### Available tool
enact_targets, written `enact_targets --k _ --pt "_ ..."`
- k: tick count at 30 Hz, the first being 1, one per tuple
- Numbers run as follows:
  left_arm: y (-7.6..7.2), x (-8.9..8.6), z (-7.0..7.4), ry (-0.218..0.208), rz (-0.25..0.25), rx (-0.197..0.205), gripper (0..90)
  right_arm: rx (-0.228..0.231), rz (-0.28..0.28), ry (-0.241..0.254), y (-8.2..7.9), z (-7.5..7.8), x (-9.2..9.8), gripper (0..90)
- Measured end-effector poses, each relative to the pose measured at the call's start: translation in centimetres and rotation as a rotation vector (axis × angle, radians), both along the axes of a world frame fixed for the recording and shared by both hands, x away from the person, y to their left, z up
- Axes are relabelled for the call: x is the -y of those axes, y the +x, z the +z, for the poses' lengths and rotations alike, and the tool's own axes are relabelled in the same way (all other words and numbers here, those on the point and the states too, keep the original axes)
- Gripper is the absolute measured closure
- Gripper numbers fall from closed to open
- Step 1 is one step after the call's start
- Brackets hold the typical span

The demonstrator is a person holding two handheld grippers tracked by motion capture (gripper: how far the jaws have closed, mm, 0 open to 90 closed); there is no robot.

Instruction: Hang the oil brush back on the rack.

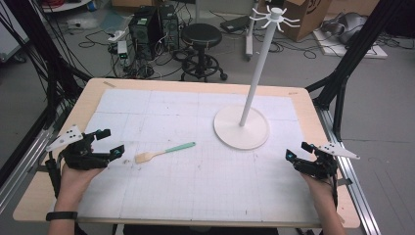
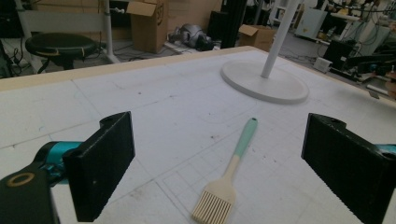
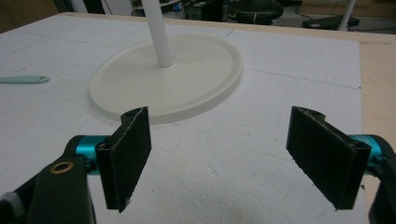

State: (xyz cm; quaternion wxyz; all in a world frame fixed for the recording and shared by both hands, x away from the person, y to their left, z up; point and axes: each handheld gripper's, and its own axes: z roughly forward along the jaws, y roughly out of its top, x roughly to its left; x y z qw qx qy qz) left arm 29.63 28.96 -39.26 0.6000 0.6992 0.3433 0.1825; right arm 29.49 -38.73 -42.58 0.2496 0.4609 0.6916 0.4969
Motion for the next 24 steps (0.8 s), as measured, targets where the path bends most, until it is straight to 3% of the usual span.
enact_targets --k 6,12,24 --pt "0.8 1.5 0.1 0.047 -0.038 -0.012 10.2 -0.006 0.014 0.018 0.0 0.0 -0.1 19.0" --pt "2.5 3.2 0.1 0.097 -0.064 -0.044 10.2 -0.008 0.025 0.030 0.0 0.0 0.0 16.0" --pt "5.9 7.3 -0.6 0.221 -0.177 -0.117 12.2 -0.025 0.089 0.049 0.3 -0.2 -0.4 14.6"
